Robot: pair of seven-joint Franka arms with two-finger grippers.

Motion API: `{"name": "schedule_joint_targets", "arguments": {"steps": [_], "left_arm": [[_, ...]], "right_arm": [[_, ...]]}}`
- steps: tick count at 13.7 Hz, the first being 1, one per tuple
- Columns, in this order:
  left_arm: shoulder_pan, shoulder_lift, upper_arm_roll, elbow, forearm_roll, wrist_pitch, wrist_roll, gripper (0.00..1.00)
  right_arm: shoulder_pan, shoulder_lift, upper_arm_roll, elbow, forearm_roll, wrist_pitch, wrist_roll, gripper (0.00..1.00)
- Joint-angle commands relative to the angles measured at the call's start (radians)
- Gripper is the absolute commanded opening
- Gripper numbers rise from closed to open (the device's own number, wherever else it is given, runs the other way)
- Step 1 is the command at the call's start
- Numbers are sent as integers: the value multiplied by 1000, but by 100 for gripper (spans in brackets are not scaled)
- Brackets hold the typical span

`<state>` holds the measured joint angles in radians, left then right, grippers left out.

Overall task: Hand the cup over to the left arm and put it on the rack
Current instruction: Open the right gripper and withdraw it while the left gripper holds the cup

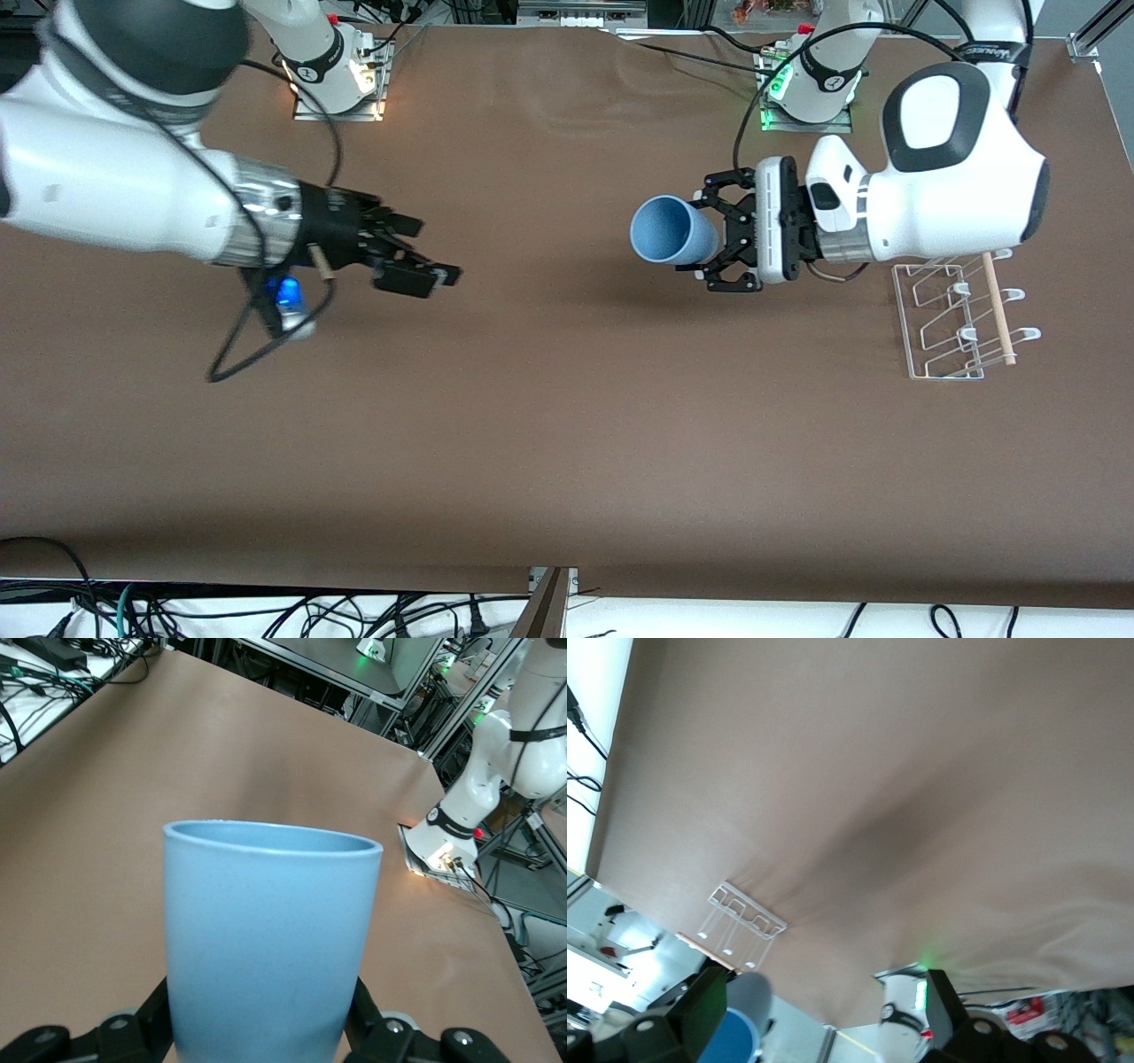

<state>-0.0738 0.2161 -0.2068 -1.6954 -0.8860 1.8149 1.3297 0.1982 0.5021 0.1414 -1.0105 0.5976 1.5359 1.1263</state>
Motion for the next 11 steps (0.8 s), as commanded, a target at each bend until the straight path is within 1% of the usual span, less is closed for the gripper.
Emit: {"name": "schedule_joint_targets", "arguments": {"steps": [1, 2, 4, 6, 7, 9, 11], "left_arm": [[60, -8, 0, 13, 163, -69, 13, 0], [83, -4, 0, 10, 239, -106, 6, 0], [130, 2, 0, 11, 408, -153, -29, 0], [143, 3, 1, 10, 564, -180, -61, 0], [144, 3, 3, 11, 673, -184, -101, 0], [147, 3, 3, 11, 864, -189, -150, 0], [149, 18, 4, 13, 1025, -189, -197, 0]], "right_arm": [[-63, -14, 9, -13, -85, -81, -136, 99], [-66, -14, 9, -13, -148, -100, -172, 99], [-85, -14, 0, -13, -244, -109, -195, 99], [-91, -13, -12, -19, -359, -122, -305, 99], [-94, -13, -28, -28, -392, -134, -383, 99], [-102, -11, -60, -45, -397, -152, -459, 99], [-106, -13, -74, -53, -395, -201, -502, 99]]}}
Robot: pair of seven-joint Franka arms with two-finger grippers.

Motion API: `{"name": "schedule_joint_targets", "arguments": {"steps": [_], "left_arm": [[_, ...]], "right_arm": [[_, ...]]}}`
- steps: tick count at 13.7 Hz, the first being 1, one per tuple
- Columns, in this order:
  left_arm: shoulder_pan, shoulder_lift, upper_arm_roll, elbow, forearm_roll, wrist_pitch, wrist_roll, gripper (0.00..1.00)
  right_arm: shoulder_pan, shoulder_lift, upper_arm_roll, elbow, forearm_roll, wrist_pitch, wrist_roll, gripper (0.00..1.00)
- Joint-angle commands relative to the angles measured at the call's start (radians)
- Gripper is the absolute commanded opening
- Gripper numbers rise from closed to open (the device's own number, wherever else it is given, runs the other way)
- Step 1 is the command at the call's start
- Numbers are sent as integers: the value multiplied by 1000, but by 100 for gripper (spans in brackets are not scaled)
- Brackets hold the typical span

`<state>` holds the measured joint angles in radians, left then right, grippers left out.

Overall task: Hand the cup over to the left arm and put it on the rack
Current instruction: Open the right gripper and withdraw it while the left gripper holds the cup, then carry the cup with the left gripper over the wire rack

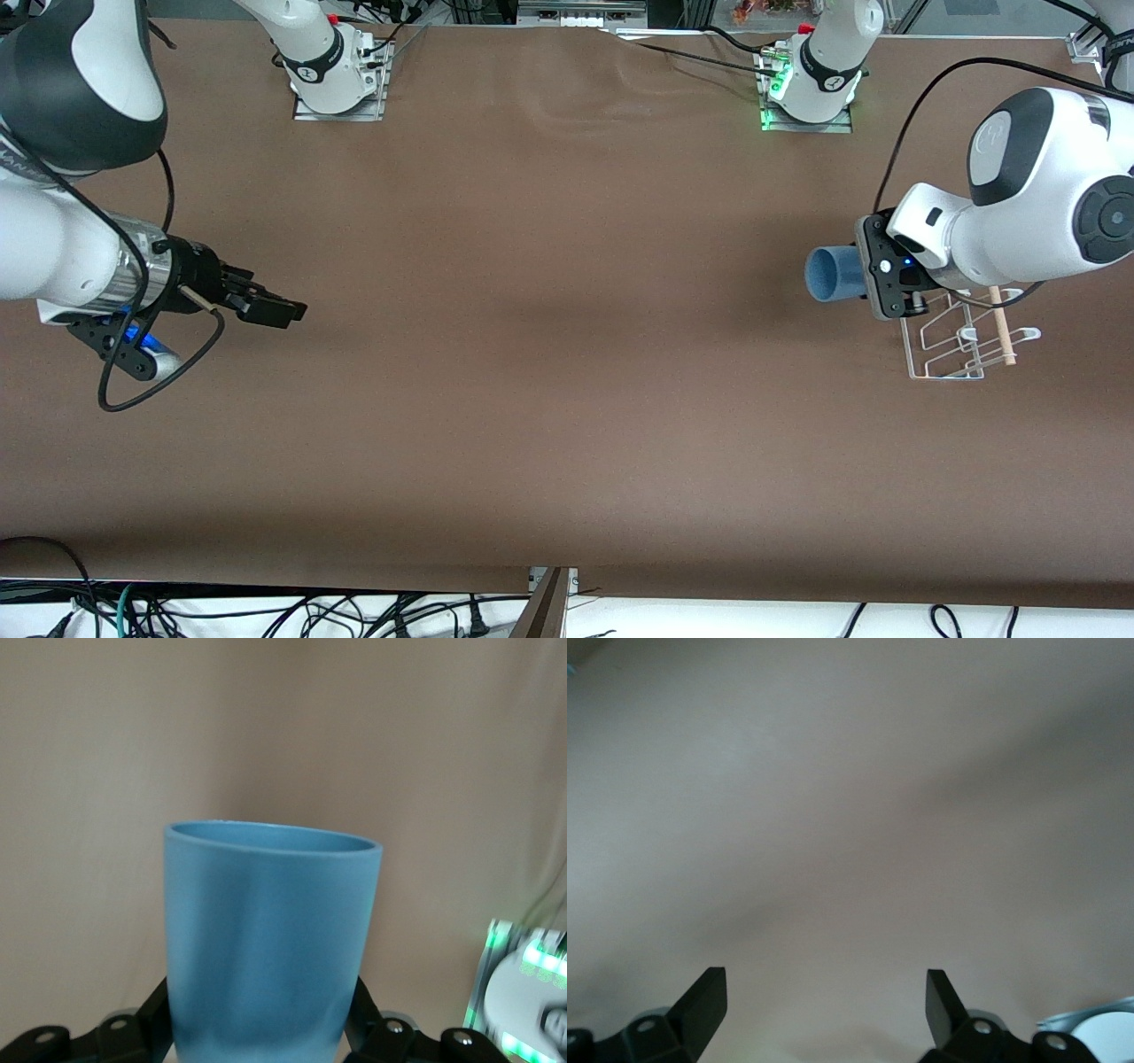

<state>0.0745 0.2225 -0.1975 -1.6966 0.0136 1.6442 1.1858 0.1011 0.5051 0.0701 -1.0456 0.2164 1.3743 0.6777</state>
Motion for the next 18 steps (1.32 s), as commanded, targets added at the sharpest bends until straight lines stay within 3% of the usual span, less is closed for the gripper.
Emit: {"name": "schedule_joint_targets", "arguments": {"steps": [1, 3, 7, 9, 12, 18], "left_arm": [[-4, 14, -5, 15, 199, -20, -81, 0], [-4, 34, -5, 14, 320, -36, -119, 0], [-18, 116, -11, 6, 667, -191, -273, 0], [-39, 167, -16, 3, 806, -260, -314, 0], [-79, 184, -16, -35, 910, -346, -516, 0], [-147, 170, -23, -290, 1129, -382, -908, 0]], "right_arm": [[-15, -19, -4, -17, -15, -55, -73, 99], [-15, -40, -32, -27, -17, -63, -89, 99], [-31, -365, -27, -461, -130, 149, -297, 99], [-29, -475, -12, -595, -228, 196, -344, 99], [-29, -615, -10, -787, -229, 316, -385, 99], [-26, -623, -4, -791, -224, 313, -383, 99]]}}
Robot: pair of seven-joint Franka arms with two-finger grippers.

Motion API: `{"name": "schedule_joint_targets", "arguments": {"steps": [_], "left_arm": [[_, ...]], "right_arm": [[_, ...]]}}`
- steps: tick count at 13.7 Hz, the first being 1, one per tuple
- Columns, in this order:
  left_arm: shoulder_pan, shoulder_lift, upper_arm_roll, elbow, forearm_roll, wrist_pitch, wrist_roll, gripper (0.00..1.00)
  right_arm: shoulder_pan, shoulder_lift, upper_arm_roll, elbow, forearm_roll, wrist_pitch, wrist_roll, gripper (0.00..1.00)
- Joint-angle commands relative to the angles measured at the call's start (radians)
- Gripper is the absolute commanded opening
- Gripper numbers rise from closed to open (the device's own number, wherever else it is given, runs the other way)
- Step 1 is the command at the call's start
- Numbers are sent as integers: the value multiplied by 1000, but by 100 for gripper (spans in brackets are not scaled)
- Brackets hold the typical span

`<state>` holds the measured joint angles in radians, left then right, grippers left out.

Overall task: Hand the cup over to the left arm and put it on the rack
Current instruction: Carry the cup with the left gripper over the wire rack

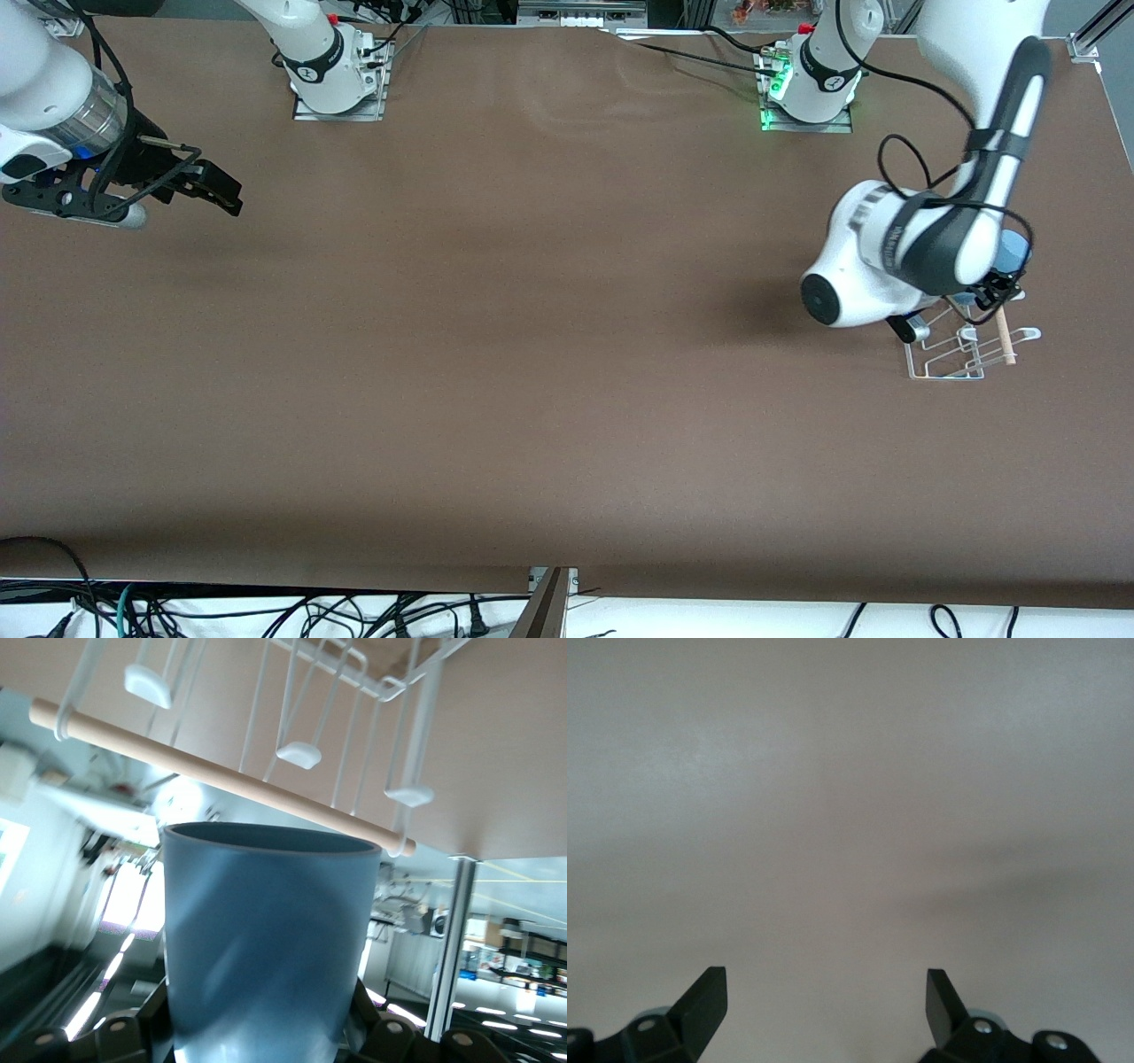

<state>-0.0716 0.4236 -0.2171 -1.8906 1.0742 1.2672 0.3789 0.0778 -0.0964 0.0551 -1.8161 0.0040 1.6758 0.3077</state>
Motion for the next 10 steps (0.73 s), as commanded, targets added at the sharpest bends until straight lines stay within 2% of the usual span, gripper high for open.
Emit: {"name": "schedule_joint_targets", "arguments": {"steps": [1, 4, 6, 8, 10], "left_arm": [[-4, -34, -10, -128, 91, -8, -119, 0], [-2, -42, -13, -169, 107, 9, -132, 0], [-4, -31, -13, -212, 110, 32, -205, 0], [9, -28, -13, -264, 191, 64, -265, 0], [16, -13, -13, -272, 196, 87, -291, 0]], "right_arm": [[-3, -19, 31, -20, -13, 12, -15, 99], [-3, -8, 32, -15, -13, 22, -15, 99], [-3, -8, 35, -9, -16, 16, -15, 99], [-1, -9, 45, -2, -13, 9, -13, 99], [-1, -11, 46, -2, -12, 6, -15, 99]]}}
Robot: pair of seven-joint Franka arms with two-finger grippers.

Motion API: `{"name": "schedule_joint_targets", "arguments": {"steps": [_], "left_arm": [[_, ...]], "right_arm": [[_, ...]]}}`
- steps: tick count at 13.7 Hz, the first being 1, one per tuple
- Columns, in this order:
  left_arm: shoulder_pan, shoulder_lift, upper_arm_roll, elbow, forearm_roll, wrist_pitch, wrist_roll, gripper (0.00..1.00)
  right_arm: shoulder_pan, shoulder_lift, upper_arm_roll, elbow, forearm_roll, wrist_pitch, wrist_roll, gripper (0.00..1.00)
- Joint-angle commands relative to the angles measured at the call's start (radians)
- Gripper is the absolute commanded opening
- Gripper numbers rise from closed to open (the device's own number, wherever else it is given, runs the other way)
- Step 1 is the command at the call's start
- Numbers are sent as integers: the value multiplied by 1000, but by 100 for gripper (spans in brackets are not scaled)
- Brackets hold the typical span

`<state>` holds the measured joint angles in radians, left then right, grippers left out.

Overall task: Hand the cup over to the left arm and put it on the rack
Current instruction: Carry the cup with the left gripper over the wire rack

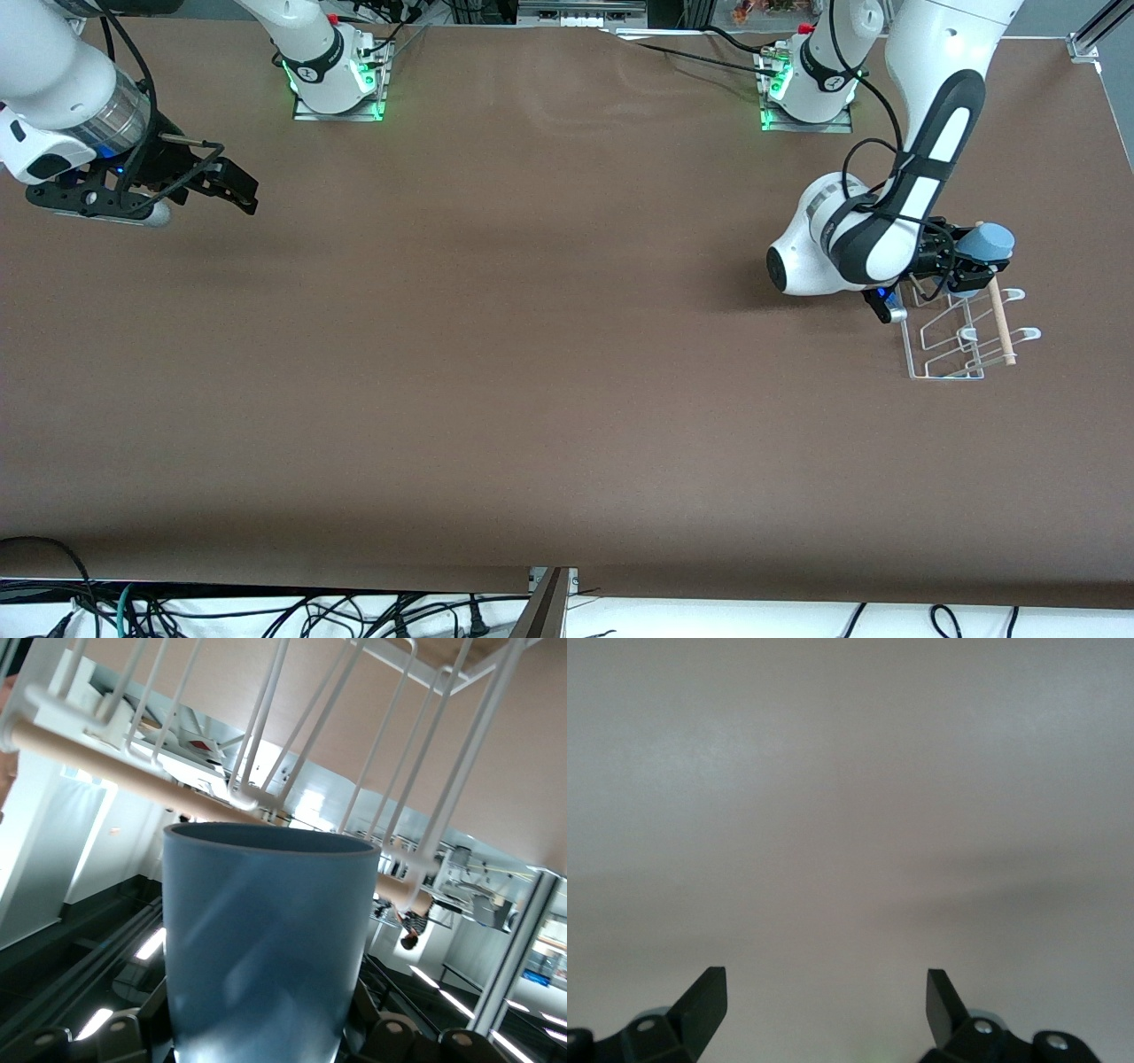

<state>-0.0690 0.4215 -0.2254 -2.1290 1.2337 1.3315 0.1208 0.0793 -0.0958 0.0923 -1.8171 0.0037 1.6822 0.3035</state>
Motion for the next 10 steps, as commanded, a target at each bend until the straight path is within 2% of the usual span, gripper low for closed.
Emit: {"name": "schedule_joint_targets", "arguments": {"steps": [1, 3, 4, 6, 7, 8, 9, 10], "left_arm": [[12, -6, -6, -34, 36, 23, -39, 0], [12, -3, -5, -34, 36, 25, -41, 0], [12, -1, -5, -32, 38, 26, -41, 21], [11, 0, -5, -31, 39, 28, -41, 25], [9, 8, -5, -25, 39, 28, -43, 32], [11, 10, -5, -23, 41, 28, -44, 72], [9, 8, -5, -23, 44, 28, -46, 100], [11, 8, -5, -22, 44, 28, -47, 100]], "right_arm": [[-3, -13, 10, -1, -11, -7, -10, 99], [-3, -13, 14, -1, -13, -15, -10, 99], [-3, -15, 14, -1, -13, -21, -12, 99], [-3, -18, 12, 5, -13, -24, -21, 99], [-3, -18, 12, 13, -14, -41, -42, 99], [-4, -18, 12, 27, -13, -70, -52, 99], [-4, -13, 12, 41, -11, -70, -50, 99], [-4, -7, 12, 57, -10, -81, -55, 99]]}}
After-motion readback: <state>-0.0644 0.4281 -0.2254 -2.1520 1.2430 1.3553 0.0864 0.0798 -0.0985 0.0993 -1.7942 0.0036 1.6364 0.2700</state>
